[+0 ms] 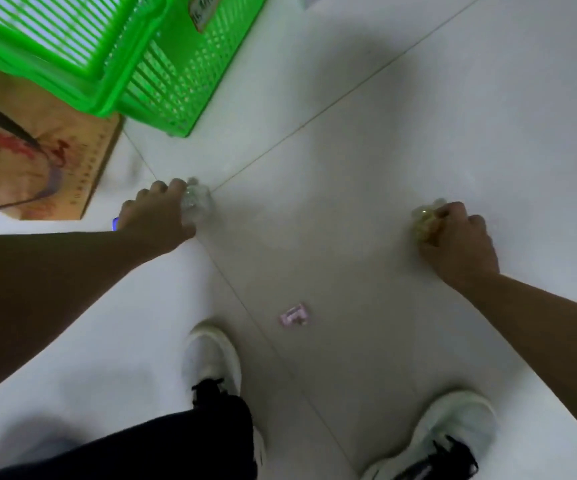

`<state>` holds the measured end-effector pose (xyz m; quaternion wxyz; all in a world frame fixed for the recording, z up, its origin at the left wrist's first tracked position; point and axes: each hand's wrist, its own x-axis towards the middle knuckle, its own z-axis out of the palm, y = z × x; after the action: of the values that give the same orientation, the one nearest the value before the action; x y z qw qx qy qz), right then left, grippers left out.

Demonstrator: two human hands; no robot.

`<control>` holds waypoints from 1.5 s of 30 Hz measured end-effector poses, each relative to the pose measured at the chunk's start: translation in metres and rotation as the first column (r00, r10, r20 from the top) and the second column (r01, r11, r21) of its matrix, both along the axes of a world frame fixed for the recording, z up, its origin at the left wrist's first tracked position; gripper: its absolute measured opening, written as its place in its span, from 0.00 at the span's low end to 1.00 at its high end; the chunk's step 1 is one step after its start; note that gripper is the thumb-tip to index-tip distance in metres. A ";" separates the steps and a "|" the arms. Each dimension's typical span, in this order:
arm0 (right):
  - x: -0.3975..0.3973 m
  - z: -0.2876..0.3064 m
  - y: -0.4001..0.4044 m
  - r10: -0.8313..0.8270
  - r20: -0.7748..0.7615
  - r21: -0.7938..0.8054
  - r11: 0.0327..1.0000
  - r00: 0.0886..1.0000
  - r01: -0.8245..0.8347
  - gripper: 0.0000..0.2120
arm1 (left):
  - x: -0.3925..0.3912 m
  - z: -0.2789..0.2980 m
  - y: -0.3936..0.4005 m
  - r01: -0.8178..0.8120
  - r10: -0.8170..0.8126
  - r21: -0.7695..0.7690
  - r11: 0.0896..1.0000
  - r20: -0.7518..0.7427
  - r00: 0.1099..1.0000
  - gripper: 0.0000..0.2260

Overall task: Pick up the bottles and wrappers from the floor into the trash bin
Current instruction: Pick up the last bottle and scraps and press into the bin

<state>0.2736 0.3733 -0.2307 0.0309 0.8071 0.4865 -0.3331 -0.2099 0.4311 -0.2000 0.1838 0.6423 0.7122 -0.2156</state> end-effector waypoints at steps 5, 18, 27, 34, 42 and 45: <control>-0.015 0.066 -0.030 0.039 -0.047 -0.001 0.999 0.998 -0.039 0.28 | 0.018 0.063 -0.022 -0.079 0.078 0.007 0.997 0.050 0.996 0.31; -0.031 0.276 -0.072 0.104 -0.169 0.064 0.993 0.980 -0.094 0.27 | 0.074 0.265 -0.124 -0.216 0.222 -0.062 0.974 0.110 0.969 0.32; -0.029 0.368 -0.083 0.256 -0.209 0.067 0.967 0.944 -0.247 0.27 | 0.069 0.339 -0.207 -0.413 0.414 -0.028 0.910 0.109 0.904 0.32; -0.047 0.396 -0.091 0.271 -0.189 0.044 0.962 0.944 -0.268 0.27 | 0.056 0.342 -0.249 -0.480 0.480 -0.044 0.876 0.158 0.863 0.34; -0.129 0.407 -0.113 0.300 -0.191 0.021 0.953 0.935 -0.302 0.27 | -0.012 0.348 -0.278 -0.532 0.534 -0.071 0.843 0.212 0.818 0.46; -0.179 0.414 -0.125 0.334 -0.225 0.025 0.941 0.915 -0.337 0.27 | -0.059 0.359 -0.295 -0.611 0.611 -0.088 0.787 0.246 0.752 0.51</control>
<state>0.0946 0.2486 0.1838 0.0377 0.6683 0.6155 -0.4160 -0.2693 0.1365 0.1591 0.3367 0.3971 0.8518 -0.0580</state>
